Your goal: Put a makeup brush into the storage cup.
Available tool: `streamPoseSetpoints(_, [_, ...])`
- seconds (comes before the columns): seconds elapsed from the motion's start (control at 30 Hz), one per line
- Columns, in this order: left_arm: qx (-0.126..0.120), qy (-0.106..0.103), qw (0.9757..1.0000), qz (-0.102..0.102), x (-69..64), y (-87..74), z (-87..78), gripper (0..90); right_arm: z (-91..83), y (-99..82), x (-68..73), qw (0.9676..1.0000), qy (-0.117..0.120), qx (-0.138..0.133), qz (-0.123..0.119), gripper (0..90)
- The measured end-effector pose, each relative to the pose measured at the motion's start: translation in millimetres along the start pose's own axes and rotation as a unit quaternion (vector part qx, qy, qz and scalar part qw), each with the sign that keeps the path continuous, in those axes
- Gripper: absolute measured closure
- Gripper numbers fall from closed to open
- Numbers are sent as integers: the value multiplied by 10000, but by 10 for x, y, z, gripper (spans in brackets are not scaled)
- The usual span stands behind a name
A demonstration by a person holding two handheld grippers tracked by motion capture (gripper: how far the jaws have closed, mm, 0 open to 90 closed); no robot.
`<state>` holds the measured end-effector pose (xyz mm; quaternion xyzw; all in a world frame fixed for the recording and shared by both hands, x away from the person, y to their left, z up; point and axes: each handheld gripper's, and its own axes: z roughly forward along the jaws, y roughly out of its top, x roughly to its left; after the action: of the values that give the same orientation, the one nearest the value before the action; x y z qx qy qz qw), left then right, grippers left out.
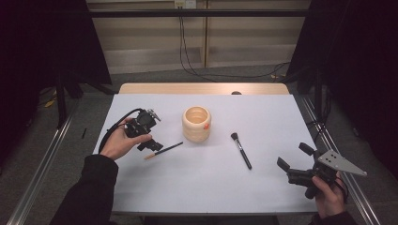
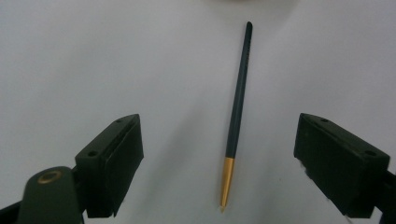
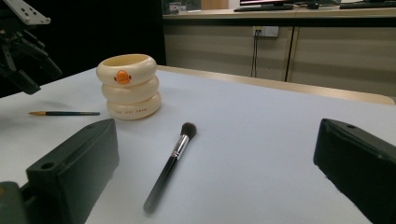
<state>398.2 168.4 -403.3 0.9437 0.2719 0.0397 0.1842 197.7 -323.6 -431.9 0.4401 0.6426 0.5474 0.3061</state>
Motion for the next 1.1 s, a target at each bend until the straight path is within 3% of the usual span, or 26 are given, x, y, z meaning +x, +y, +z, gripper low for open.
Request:
streamPoseSetpoints(0.07, [223, -72, 9997, 47, 15, -1, 28, 167, 3, 0, 4, 10000, 12, -15, -14, 0])
streamPoseSetpoints(0.2, [437, -47, 9990, -1, -3, -4, 100, 212, 7, 0, 14, 10000, 10, -13, -14, 0])
streamPoseSetpoints(0.23, [592, -100, 9982, 62, -12, -1, 143, 234, 6, -1, 1, 10000, 30, -1, -46, 0])
streamPoseSetpoints(0.27, [592, -100, 9982, 62, -12, -1, 143, 242, 7, -2, 0, 10000, 26, 19, -45, 0])
streamPoseSetpoints(0.3, [755, -148, 9969, 190, -17, 1, 188, 243, 14, -5, 2, 10000, -19, 14, -43, 0])
streamPoseSetpoints(0.47, [841, -195, 9957, 338, -47, 8, 233, 259, 9, -6, -4, 10000, -33, 30, -28, 1])
streamPoseSetpoints(0.6, [899, -178, 9952, 353, -45, 0, 255, 262, 14, -5, 2, 10000, 0, 8, -41, 1])
streamPoseSetpoints(0.67, [905, -246, 9953, 235, -6, -31, 262, 259, 6, -4, -2, 10000, -3, 30, -60, 1])
streamPoseSetpoints(0.8, [881, -313, 9953, 245, 12, -61, 262, 359, 6, -4, -1, 10000, -15, 25, -30, 1])
streamPoseSetpoints(0.83, [790, -188, 9963, 284, -3, -73, 261, 405, 6, -4, -3, 10000, 10, 40, -40, 1])
streamPoseSetpoints(0.97, [947, -313, 9946, 302, -6, -92, 292, 525, 13, -5, 0, 10000, 14, 20, -50, 1])
streamPoseSetpoints(1.1, [855, -361, 9952, 300, -29, -101, 317, 644, 11, -7, 0, 10000, 4, 17, -63, 1])
